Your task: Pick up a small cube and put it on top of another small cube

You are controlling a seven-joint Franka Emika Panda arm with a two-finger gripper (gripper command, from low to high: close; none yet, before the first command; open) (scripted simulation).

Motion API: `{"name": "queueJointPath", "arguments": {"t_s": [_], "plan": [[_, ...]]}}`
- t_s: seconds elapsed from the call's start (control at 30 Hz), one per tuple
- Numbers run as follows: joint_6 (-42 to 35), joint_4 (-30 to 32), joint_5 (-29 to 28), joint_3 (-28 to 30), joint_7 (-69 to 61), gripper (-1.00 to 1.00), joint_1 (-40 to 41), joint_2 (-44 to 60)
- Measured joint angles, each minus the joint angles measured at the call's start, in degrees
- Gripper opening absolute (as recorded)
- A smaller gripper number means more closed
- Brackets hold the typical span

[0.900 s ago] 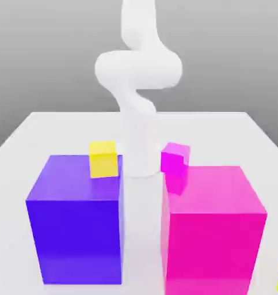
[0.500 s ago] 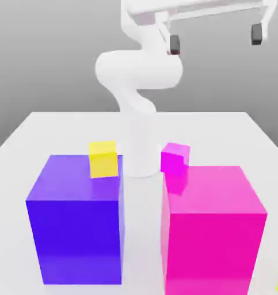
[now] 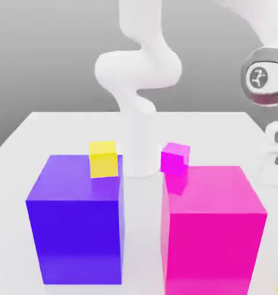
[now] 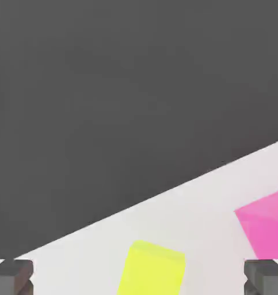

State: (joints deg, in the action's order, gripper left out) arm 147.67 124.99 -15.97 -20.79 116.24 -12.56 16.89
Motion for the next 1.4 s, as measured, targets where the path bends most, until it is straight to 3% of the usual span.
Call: {"name": "queueJointPath", "arguments": {"t_s": [0.17,0.27,0.3,0.53,0.67,0.93,1.17,1.4], "plan": [[-0.23,-2.89,0.81,3.13,10.96,0.0,-3.41,9.67],[3.5,-4.44,-0.59,5.89,13.14,0.0,-5.31,15.53],[4.55,-4.82,-1.23,6.44,13.69,-1.0,-5.69,17.03],[4.39,-4.87,-0.87,6.58,13.71,-1.0,-5.8,17.02],[-0.32,-3.46,1.91,4.02,11.1,-1.0,-3.82,10.45],[-8.69,-2.57,12.43,-2.41,-11.85,-1.0,4.04,-5.15],[-17.35,4.56,19.65,0.2,-24.04,-1.0,9.36,-20.47],[-26.13,12.15,22.5,5.29,-32.67,-1.0,10.96,-34.99]]}}
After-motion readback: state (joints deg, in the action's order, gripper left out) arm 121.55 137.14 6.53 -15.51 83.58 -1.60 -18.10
